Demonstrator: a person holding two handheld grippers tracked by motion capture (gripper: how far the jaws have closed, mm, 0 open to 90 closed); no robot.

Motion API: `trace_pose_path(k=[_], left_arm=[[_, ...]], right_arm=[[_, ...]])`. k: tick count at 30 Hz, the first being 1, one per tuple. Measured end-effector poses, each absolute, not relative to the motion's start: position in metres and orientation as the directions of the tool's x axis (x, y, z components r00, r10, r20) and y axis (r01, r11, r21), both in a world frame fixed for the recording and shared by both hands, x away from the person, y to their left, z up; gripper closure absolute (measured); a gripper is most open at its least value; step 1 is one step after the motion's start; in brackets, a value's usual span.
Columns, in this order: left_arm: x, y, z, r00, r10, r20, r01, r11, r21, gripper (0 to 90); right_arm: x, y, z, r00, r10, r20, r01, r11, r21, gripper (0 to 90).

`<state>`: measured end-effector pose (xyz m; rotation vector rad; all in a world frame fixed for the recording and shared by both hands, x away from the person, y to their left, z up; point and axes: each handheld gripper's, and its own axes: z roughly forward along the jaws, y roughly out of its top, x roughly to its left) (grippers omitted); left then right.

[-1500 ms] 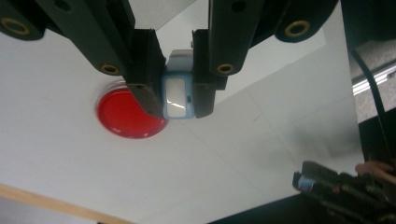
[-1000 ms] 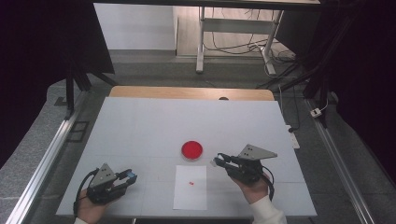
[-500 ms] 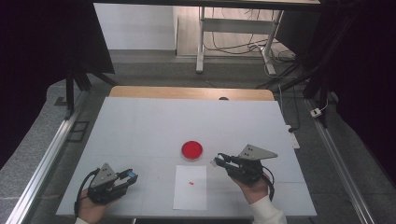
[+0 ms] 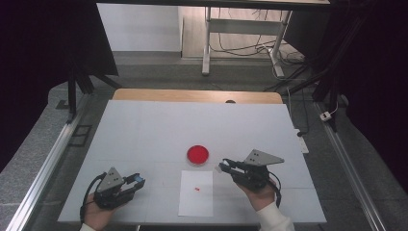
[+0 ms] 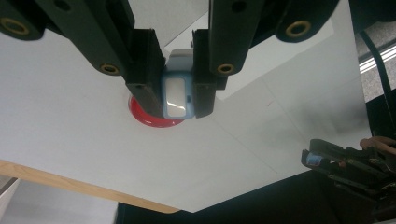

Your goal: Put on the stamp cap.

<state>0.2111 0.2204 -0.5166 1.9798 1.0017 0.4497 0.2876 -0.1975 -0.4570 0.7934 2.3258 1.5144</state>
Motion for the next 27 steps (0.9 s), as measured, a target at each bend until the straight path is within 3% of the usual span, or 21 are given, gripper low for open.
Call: trace_pose_path(k=[27], left_arm=[[0.247,0.162,-0.488,0.702,0.711,-0.027,0.414,-0.378,0.828,64.7]], right_arm=[[0.29,-0.197,-0.46,-0.816,0.569,0.099,0.316,0.296,0.901,74.8]])
